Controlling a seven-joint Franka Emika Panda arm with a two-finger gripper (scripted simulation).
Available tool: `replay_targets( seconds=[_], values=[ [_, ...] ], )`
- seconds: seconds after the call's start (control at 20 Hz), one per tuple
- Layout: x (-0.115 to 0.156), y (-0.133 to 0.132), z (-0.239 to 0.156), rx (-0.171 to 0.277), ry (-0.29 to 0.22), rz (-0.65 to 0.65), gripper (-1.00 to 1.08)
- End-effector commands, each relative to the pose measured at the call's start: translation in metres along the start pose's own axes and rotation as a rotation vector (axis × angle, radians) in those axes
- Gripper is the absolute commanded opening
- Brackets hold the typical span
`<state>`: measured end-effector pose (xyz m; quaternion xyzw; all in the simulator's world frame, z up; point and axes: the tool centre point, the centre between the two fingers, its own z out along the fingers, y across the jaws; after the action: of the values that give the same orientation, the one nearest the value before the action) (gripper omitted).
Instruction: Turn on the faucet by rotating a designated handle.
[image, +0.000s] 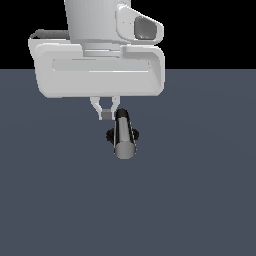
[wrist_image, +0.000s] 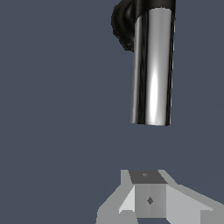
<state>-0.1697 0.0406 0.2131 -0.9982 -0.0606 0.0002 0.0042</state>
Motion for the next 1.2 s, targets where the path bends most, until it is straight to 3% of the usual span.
replay_targets(
  seconds=[0.0,0.6,1.15],
  values=[
    [0.006,-0.002,0.019,-0.001,0.001,-0.009,-1.0],
    [0.032,-0.01,0.087,-0.005,0.0,-0.041,-1.0],
    [0.041,-0.012,0.108,-0.008,0.0,-0.05,-1.0]
  ],
)
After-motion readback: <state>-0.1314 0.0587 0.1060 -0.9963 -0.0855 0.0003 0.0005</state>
